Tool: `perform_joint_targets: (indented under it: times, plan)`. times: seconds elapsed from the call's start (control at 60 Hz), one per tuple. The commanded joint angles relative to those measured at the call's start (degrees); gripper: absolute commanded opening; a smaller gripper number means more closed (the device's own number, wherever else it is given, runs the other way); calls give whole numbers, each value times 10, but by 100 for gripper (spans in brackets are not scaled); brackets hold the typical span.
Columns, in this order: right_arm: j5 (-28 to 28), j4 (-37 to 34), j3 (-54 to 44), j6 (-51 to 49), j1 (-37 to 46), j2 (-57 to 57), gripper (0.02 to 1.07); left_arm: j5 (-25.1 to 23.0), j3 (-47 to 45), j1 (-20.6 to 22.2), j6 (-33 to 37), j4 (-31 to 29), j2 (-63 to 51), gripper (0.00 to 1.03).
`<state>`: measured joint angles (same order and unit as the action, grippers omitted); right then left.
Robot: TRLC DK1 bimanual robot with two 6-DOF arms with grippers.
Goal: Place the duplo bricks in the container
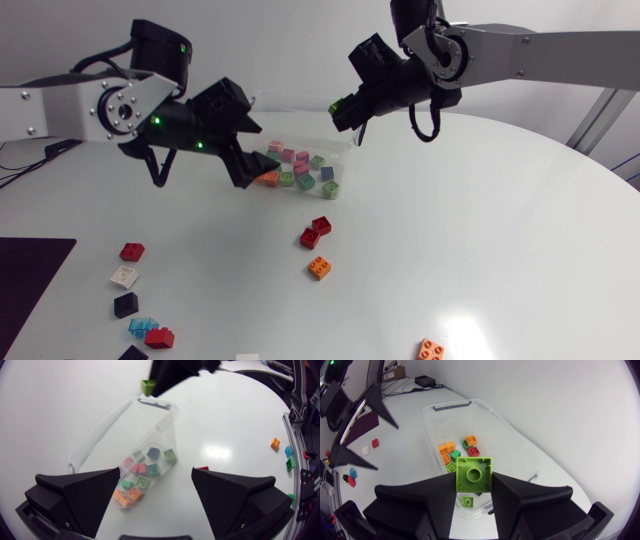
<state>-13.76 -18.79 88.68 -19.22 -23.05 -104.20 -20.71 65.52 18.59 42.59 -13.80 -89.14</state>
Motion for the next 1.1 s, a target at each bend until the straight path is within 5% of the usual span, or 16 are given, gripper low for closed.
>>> perform_joint_targets:
  times: [0.0,0.2,0.233,0.3,0.333,0.817,1.083]
  plan:
    - [-4,15,31,17,7,-33,34,-6,-48,11,38,0,20,99]
    - [-1,20,98,23,11,-96,38,-9,-92,29,81,0,20,99]
    - [2,17,110,23,11,-106,50,-9,-94,32,86,1,11,99]
    - [8,16,118,23,12,-111,94,-9,-91,41,102,2,-17,99]
    - [8,15,112,23,13,-103,104,-9,-90,45,109,4,-29,99]
    - [-86,45,-280,-49,83,237,103,-10,-41,89,187,17,-170,98]
    - [-129,42,-419,-96,118,320,103,-9,3,102,197,14,-230,97]
